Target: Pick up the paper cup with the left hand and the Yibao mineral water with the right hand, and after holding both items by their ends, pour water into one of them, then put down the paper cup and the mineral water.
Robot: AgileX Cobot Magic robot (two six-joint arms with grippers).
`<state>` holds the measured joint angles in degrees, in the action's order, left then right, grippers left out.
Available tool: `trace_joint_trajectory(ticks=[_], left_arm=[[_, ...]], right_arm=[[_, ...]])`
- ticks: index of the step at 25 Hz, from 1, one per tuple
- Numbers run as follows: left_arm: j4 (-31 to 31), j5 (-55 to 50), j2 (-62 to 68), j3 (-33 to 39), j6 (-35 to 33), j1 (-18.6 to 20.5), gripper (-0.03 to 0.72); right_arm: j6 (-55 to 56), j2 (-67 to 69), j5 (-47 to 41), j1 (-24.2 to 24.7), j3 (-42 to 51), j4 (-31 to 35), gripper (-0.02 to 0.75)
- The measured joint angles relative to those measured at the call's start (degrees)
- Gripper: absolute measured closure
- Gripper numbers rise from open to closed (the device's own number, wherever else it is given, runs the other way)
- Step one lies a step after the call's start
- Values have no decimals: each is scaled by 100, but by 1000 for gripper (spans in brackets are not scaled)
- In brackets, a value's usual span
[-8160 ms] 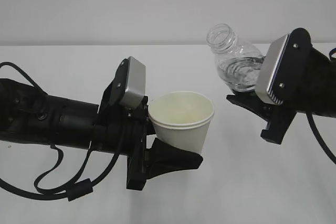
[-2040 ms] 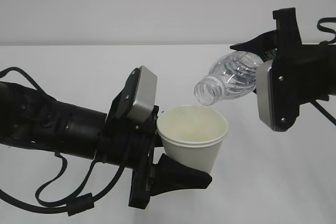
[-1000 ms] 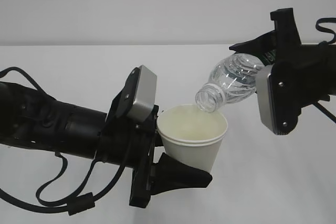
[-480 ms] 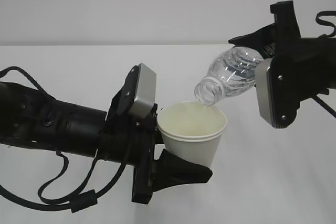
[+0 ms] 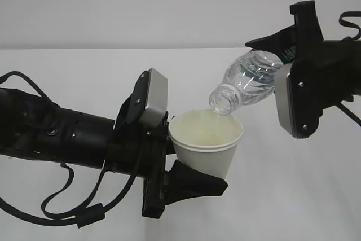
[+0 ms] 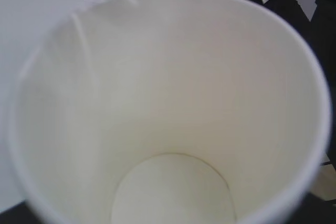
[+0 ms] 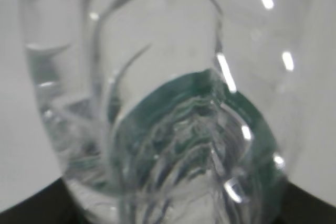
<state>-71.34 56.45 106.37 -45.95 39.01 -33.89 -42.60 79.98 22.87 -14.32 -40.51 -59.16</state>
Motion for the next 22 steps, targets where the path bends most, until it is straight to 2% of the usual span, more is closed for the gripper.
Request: trace_joint_trajectory(ticks=[22], left_arm=[[20, 0, 0, 0, -22, 0, 239]], right_arm=[[-46, 0, 0, 0, -96, 0, 303]])
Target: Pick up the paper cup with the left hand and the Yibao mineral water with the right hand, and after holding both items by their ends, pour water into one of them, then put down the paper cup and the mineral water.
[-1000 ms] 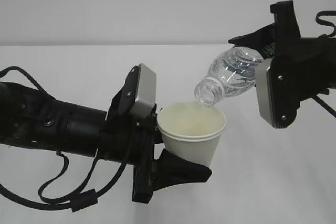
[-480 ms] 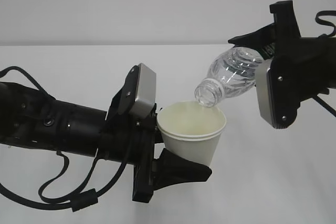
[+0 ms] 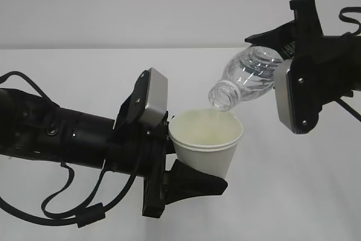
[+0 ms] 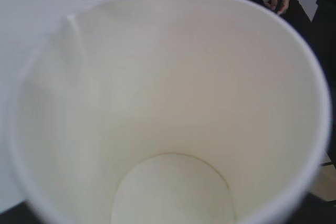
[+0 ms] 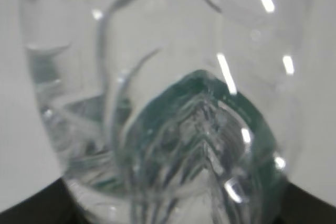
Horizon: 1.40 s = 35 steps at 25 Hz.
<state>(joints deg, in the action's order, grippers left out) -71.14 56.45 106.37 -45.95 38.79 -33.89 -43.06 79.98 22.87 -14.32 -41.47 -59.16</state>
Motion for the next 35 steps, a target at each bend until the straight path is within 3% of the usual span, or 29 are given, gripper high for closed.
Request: trace_joint_trajectory(ticks=[35], left_arm=[[0, -9, 0, 0, -120, 0, 239]], right_arm=[[-21, 0, 11, 0, -38, -37, 303]])
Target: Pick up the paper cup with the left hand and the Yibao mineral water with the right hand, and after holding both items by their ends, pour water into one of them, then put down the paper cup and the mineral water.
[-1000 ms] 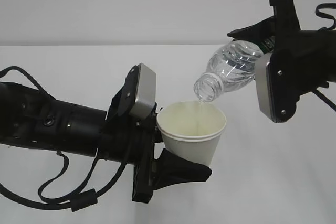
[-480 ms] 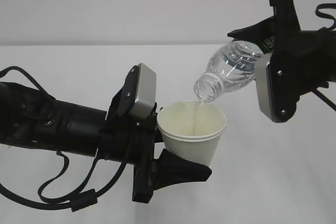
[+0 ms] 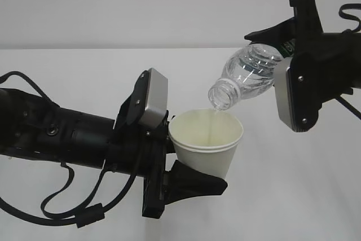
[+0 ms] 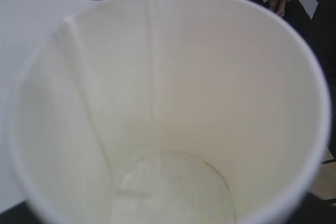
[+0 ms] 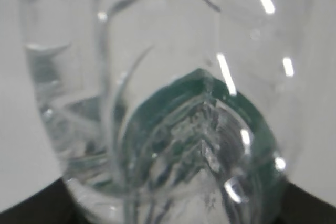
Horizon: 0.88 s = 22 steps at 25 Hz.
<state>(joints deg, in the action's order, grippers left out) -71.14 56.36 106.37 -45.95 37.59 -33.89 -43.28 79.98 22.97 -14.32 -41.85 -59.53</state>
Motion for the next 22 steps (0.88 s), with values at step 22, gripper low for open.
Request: trace_joint_trajectory(ticks=[22], left_arm=[[31, 0, 0, 0, 0, 0, 240]], right_arm=[[0, 0, 0, 0, -76, -45, 303]])
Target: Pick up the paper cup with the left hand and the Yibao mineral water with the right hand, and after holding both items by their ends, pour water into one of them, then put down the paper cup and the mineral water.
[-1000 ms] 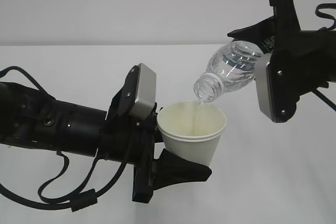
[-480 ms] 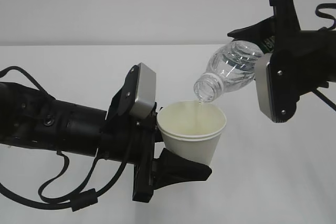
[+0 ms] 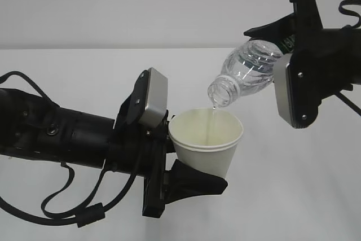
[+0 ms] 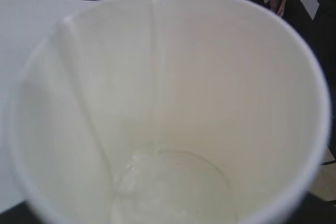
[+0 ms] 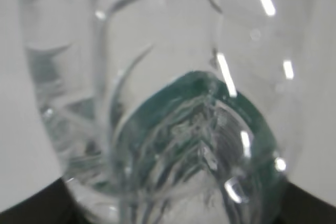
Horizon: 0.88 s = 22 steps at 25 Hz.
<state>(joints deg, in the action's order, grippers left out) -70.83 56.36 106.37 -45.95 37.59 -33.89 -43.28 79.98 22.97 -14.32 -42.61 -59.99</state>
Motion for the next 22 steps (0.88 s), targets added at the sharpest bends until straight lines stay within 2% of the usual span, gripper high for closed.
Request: trace_joint_trajectory(ticks=[22], left_arm=[[163, 0, 0, 0, -58, 0, 240]], right_arm=[[0, 0, 0, 0, 0, 0, 303]])
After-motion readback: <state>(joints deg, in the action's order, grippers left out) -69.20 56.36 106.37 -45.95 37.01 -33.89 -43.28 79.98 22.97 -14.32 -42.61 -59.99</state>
